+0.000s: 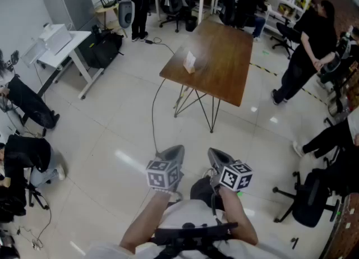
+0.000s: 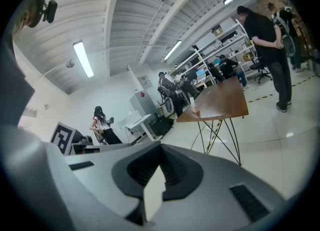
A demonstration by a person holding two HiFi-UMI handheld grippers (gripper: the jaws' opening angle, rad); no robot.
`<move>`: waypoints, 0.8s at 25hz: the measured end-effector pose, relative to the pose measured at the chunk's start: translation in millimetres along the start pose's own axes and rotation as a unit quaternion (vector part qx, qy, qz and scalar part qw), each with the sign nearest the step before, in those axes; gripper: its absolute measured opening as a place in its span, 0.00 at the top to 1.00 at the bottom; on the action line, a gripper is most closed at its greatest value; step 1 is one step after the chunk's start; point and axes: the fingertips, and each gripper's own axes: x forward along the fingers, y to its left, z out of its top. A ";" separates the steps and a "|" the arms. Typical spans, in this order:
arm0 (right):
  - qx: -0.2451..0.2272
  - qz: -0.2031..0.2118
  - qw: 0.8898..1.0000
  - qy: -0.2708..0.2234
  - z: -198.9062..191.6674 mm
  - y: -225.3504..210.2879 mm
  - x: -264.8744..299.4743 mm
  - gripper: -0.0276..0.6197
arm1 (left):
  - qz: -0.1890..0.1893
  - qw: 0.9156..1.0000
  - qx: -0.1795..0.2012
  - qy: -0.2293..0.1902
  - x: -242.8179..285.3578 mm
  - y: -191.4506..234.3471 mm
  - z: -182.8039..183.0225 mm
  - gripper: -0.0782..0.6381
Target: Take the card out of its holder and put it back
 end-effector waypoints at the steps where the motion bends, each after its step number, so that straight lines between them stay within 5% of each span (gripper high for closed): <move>1: 0.001 -0.001 1.000 0.000 -1.1 -0.4 -1.1 0.96 | 0.000 1.000 -0.001 0.001 -0.5 -0.2 -1.7 0.90; 20: 0.010 0.000 1.000 0.005 -0.4 -5.6 3.4 0.96 | 0.004 1.000 -0.007 0.004 2.8 4.5 -2.6 0.90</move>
